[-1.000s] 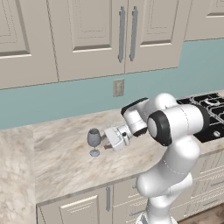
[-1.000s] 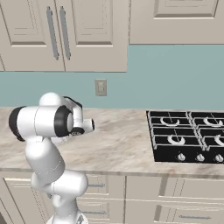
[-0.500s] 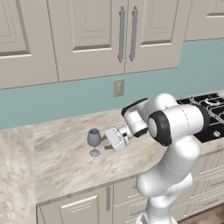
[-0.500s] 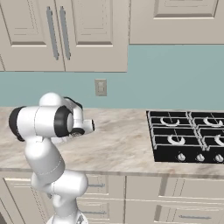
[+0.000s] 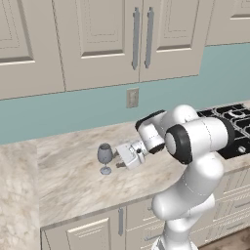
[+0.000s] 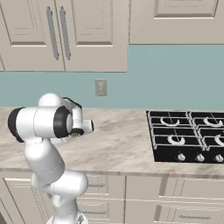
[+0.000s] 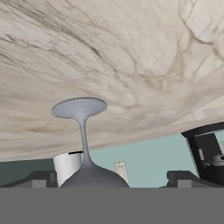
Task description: Retrieve the wine glasses from the counter and place one next to each plate.
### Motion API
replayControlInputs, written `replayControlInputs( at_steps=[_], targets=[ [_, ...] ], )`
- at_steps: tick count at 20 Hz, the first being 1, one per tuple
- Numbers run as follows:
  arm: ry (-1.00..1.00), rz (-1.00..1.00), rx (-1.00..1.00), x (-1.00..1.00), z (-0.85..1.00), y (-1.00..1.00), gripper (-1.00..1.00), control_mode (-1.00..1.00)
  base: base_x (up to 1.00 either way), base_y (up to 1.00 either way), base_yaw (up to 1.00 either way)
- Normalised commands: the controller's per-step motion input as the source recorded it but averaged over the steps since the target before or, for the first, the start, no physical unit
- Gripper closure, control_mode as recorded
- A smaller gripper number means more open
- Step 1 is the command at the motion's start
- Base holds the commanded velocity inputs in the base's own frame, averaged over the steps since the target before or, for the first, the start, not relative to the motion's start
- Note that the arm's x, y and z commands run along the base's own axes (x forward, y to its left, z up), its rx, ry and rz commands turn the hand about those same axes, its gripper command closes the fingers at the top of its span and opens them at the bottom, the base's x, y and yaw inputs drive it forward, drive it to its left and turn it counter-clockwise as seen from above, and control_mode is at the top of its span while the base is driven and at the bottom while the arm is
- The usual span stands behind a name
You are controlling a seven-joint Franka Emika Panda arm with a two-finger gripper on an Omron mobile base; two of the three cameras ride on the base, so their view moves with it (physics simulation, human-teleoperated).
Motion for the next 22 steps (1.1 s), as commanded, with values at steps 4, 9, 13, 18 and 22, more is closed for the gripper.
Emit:
replayControlInputs(
  at_steps=[4,9,13,18,22],
  targets=[
    [0.0,0.0,0.0,0.0,0.0,0.0,-1.0,-1.0,0.0,0.0,0.0],
    [0.02,0.0,0.0,0.0,-0.01,0.04,-1.0,-1.0,0.0,0.0,0.0],
    [0.08,0.0,0.0,0.0,-0.02,0.12,-1.0,-1.0,0.0,0.0,0.0],
    [0.08,0.0,0.0,0.0,0.0,0.17,-1.0,-1.0,0.0,0.0,0.0],
    [0.05,0.0,0.0,0.0,0.0,0.09,-1.0,-1.0,0.0,0.0,0.0]
  ],
)
